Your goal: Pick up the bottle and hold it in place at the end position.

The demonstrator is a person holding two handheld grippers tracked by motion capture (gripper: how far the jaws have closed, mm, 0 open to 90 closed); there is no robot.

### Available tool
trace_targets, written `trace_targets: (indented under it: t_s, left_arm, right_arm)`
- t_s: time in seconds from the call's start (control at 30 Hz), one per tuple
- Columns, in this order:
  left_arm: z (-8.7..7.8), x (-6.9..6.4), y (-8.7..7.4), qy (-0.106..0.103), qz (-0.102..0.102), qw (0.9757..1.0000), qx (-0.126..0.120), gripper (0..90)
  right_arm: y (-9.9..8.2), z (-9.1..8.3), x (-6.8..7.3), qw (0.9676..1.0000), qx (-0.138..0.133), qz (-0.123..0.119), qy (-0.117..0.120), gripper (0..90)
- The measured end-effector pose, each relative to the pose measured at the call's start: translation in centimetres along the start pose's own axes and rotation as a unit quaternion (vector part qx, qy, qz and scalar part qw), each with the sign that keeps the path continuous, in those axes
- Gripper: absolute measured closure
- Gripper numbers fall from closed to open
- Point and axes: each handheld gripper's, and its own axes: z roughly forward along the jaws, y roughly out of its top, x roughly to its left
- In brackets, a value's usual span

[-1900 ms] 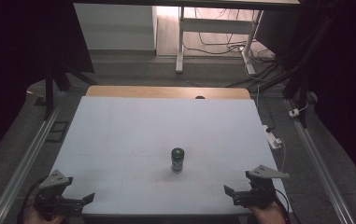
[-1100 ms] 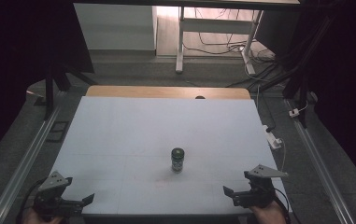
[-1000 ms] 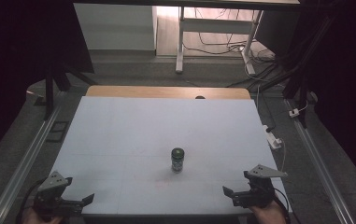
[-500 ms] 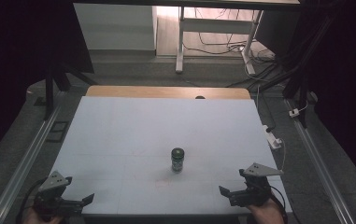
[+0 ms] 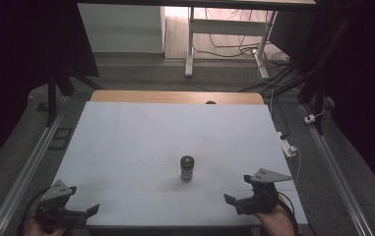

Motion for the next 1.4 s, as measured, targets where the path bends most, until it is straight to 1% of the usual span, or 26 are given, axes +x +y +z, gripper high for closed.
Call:
trace_targets:
  t_s: [0.03,0.07,0.2,0.37,0.57,0.63,0.77,0.9,1.1,1.2,1.23,1.4]
  left_arm:
    - [0.0,0.0,0.0,0.0,-0.001,1.0,0.0,0.0]
    - [0.0,0.0,0.0,-0.001,-0.001,1.0,0.0,0.0]
    - [0.0,0.0,0.0,-0.001,-0.001,1.0,0.001,0.0]
    - [0.1,0.0,0.0,-0.003,-0.002,1.0,0.001,0.0]
    - [0.1,0.1,0.0,-0.003,-0.003,1.0,0.001,0.0]
    - [0.1,0.1,0.0,-0.004,-0.003,1.0,0.002,0.0]
    - [0.1,0.1,0.1,-0.005,-0.004,1.0,0.002,0.0]
    - [0.1,0.1,0.1,-0.006,-0.004,1.0,0.002,0.0]
    - [0.1,0.1,0.1,-0.007,-0.003,1.0,0.003,0.0]
    - [0.2,0.1,0.1,-0.007,-0.004,1.0,0.004,0.0]
    - [0.2,0.1,0.1,-0.007,-0.004,1.0,0.004,0.0]
    - [0.2,0.2,0.1,-0.009,-0.003,0.9999,0.004,0.0]
  right_arm:
    - [0.0,0.0,0.0,1.0,0.0,0.0,0.0,0.0]
    - [0.1,0.2,0.1,1.0,0.001,-0.007,0.002,0.0]
    - [0.4,0.7,0.3,0.9998,0.003,-0.016,0.008,0.0]
    - [0.8,1.4,0.6,0.9997,0.007,-0.022,0.012,0.0]
    - [1.1,2.2,0.7,0.9995,0.008,-0.02,0.024,0.0]
    - [1.2,2.3,0.7,0.9994,0.009,-0.022,0.026,0.0]
    - [1.6,3.2,0.9,0.999,0.006,-0.025,0.037,0.0]
    - [1.8,3.8,1.0,0.9985,0.009,-0.027,0.046,0.0]
    - [2.2,4.6,1.1,0.9981,0.01,-0.036,0.049,0.0]
    - [2.4,4.9,1.2,0.9979,0.012,-0.033,0.054,0.0]
    - [2.6,5.2,1.3,0.9977,0.013,-0.033,0.058,0.0]
    - [2.9,6.0,1.5,0.9972,0.021,-0.033,0.064,0.0]
